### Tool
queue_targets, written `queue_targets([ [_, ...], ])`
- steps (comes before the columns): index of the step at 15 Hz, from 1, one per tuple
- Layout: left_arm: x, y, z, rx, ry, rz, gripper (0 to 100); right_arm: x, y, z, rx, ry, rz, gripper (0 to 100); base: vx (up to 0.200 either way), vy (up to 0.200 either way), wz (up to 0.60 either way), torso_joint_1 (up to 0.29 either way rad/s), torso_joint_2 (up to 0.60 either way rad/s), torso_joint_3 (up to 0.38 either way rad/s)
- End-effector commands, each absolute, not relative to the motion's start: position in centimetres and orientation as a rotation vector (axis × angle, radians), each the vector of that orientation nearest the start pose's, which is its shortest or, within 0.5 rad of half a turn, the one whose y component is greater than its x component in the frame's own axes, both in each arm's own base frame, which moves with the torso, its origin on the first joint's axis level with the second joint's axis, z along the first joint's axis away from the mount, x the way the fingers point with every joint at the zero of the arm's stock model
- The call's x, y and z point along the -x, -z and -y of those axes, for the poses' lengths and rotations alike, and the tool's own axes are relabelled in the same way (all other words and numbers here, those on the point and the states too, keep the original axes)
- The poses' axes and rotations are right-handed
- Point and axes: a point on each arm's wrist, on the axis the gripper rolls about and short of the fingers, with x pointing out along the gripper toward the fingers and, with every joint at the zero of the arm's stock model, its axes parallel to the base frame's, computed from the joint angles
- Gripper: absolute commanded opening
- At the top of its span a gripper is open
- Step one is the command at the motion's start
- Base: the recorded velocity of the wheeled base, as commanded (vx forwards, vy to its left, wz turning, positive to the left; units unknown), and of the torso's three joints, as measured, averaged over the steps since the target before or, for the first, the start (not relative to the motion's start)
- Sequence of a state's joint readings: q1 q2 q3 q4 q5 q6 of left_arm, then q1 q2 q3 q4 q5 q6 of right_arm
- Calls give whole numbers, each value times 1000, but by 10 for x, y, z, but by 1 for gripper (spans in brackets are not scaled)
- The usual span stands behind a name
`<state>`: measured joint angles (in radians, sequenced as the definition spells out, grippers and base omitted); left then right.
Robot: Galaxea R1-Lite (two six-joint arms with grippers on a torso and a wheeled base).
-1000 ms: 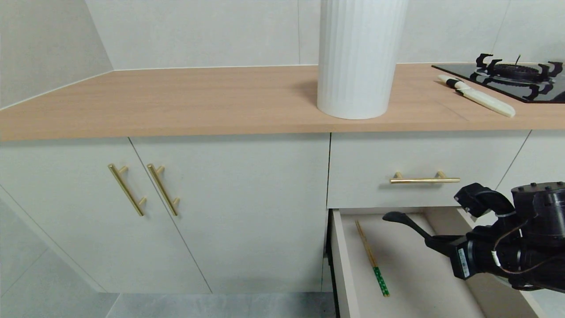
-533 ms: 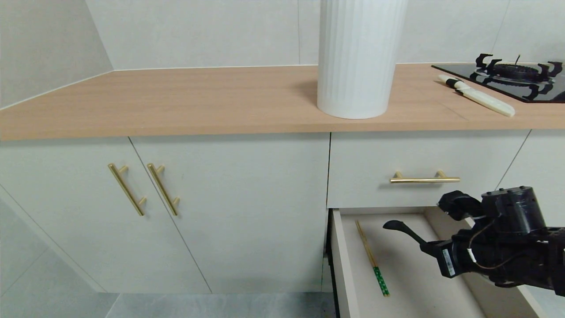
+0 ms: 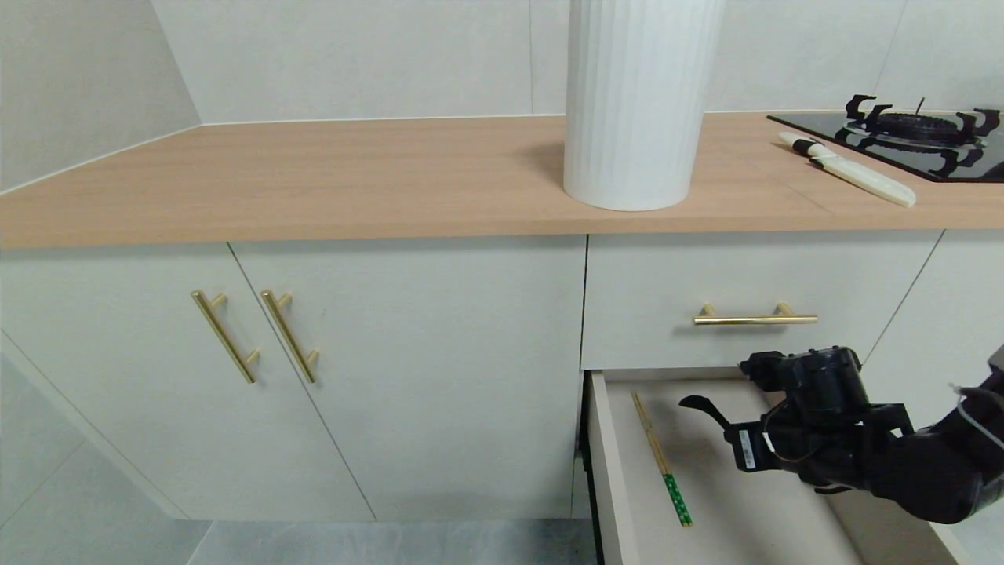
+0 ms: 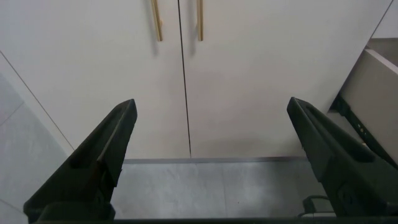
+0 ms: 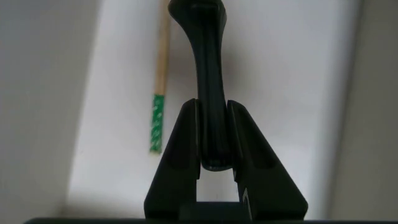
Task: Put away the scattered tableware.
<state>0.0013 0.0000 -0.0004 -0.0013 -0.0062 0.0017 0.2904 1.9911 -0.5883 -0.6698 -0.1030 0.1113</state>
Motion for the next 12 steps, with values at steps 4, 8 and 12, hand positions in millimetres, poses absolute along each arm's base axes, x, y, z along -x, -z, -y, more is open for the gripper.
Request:
queue_targets([
  [4, 23, -76, 0, -2, 5, 2, 100, -307, 5, -81, 68, -60, -795, 0, 0, 0, 0, 0, 0, 0],
  [8, 23, -76, 0, -2, 5, 2, 100, -307, 16, -81, 85, -44, -824, 0, 0, 0, 0, 0, 0, 0],
  [12, 23, -76, 0, -2, 5, 2, 100, -306, 28, -81, 100, -39, -859, 0, 0, 0, 0, 0, 0, 0],
])
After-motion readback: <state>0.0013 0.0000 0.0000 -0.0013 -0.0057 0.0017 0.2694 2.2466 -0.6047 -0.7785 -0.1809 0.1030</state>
